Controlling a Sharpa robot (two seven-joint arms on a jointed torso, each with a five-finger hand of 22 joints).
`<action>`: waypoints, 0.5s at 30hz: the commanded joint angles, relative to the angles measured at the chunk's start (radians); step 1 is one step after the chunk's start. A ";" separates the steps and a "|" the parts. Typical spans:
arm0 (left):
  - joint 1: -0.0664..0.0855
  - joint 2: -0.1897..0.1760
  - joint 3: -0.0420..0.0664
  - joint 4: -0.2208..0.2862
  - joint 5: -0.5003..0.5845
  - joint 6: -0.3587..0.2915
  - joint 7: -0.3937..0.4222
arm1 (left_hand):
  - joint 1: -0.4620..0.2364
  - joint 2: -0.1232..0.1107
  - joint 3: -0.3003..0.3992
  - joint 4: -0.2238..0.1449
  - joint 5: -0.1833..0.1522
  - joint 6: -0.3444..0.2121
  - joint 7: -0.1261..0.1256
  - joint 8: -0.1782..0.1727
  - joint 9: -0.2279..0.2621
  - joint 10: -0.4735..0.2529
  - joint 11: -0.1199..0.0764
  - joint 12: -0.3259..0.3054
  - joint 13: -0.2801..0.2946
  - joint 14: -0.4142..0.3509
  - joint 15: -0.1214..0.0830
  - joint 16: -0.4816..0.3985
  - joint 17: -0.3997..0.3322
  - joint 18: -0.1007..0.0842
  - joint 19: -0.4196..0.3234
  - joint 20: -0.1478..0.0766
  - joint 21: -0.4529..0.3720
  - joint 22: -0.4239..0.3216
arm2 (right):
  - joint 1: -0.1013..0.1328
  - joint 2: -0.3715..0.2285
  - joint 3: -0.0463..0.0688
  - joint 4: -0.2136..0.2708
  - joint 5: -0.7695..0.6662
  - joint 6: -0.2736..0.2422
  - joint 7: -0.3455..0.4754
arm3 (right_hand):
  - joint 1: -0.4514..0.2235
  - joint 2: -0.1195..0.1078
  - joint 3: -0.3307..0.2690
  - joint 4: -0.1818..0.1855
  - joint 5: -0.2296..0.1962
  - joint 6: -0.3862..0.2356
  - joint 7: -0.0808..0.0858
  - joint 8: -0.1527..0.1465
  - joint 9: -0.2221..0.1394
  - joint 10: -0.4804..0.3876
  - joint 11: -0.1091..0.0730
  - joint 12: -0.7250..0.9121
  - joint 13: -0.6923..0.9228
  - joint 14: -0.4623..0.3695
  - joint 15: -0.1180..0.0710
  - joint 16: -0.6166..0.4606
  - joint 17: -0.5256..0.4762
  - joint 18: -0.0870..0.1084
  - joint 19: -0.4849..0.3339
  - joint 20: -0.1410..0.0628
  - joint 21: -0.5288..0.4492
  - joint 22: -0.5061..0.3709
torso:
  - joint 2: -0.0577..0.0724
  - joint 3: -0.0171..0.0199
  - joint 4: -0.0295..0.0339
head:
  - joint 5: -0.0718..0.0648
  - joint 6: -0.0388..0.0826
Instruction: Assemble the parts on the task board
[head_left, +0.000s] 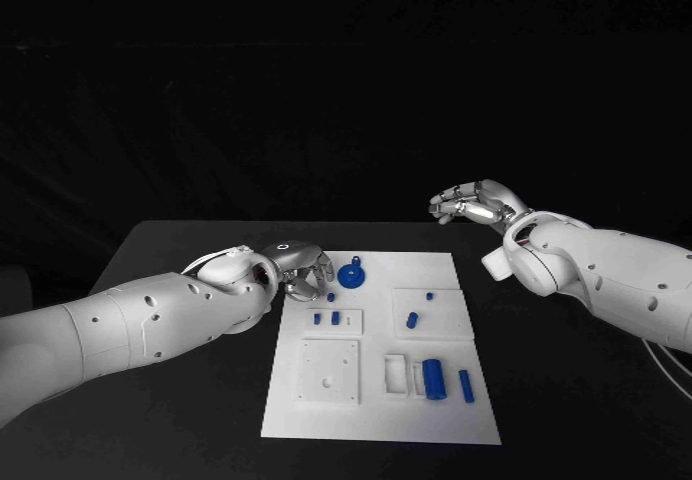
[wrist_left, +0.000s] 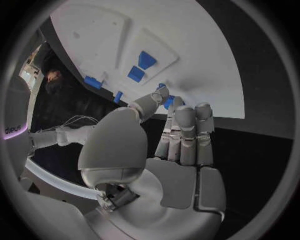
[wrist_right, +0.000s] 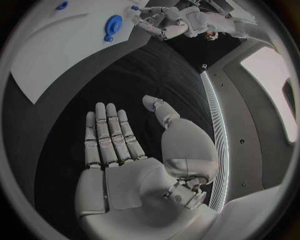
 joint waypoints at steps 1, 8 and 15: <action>-0.001 -0.008 0.000 -0.001 0.033 -0.004 0.010 | 0.008 -0.001 0.005 0.001 0.014 0.008 0.009 0.007 0.003 -0.008 0.003 -0.004 0.002 0.002 0.005 -0.004 -0.002 0.051 0.008 0.002 -0.006 0.013 | -0.001 -0.004 0.001 0.002 -0.029 0.025 -0.013 | 0.019 0.004 0.006 -0.004 -0.023 0.005 0.030 0.005 -0.002 0.009 -0.001 0.001 -0.001 -0.005 0.002 0.005 -0.002 0.021 0.003 0.002 -0.005 0.009 | 0.000 -0.0002 -0.0012 | -0.001 0.002; 0.000 -0.047 0.001 0.013 0.152 -0.019 0.030 | 0.035 0.015 0.022 -0.013 0.039 0.025 0.017 0.021 0.007 0.000 0.002 0.000 0.007 0.003 0.004 -0.003 -0.003 0.052 0.008 0.003 -0.007 0.015 | -0.005 -0.022 0.001 0.016 -0.194 0.106 -0.053 | 0.157 0.005 0.147 -0.008 -0.151 0.043 0.015 0.026 -0.001 0.060 -0.021 0.009 0.001 0.060 -0.028 0.030 -0.007 0.046 0.072 0.003 0.008 0.017 | -0.001 0.0004 0.0006 | -0.009 0.009; 0.001 -0.089 0.041 0.042 0.385 -0.066 0.081 | 0.013 0.025 0.022 -0.002 0.035 0.028 0.017 0.030 0.009 0.028 -0.005 0.013 0.019 -0.019 -0.003 -0.035 -0.021 0.043 -0.010 0.005 -0.021 0.012 | -0.010 -0.054 0.001 0.057 -0.403 0.147 -0.076 | 0.212 -0.012 0.255 -0.011 -0.203 0.124 -0.024 0.077 0.035 0.203 -0.067 -0.043 0.022 0.327 -0.150 0.122 0.034 0.092 0.339 -0.047 0.117 0.016 | -0.002 0.0013 0.0011 | -0.040 0.022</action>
